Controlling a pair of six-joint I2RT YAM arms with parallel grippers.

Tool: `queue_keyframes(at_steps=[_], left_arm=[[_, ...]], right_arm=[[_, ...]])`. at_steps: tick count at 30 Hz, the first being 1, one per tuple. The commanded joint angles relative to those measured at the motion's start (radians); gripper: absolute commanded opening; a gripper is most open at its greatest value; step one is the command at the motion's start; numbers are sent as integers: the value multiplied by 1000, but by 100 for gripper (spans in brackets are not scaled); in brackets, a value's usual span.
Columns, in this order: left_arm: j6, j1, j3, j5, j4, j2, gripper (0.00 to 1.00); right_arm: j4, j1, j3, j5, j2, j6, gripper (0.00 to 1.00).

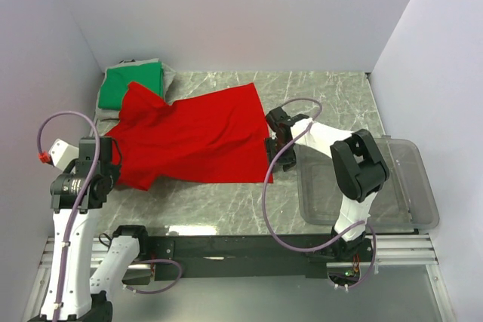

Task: Fold and stack the t-shirts
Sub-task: Fold the tshirt

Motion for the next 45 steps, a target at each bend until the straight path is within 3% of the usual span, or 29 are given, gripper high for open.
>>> queue_keyframes(at_steps=[1, 9, 26, 32, 36, 45], left_arm=[[9, 6, -14, -4, 17, -12, 0], [42, 6, -20, 8, 15, -6, 0], [77, 6, -37, 9, 3, -21, 0], [91, 6, -35, 11, 12, -20, 0], [101, 6, -45, 15, 23, -17, 0], [115, 6, -35, 38, 6, -11, 0]], right_arm=[[-34, 25, -35, -21, -84, -10, 57], [-46, 76, -86, -90, -138, -37, 57], [22, 96, -95, -147, -45, -36, 50], [55, 99, -87, -137, -28, -37, 36], [39, 101, -58, -132, -11, -44, 3], [-202, 99, 32, -92, -106, -47, 0]])
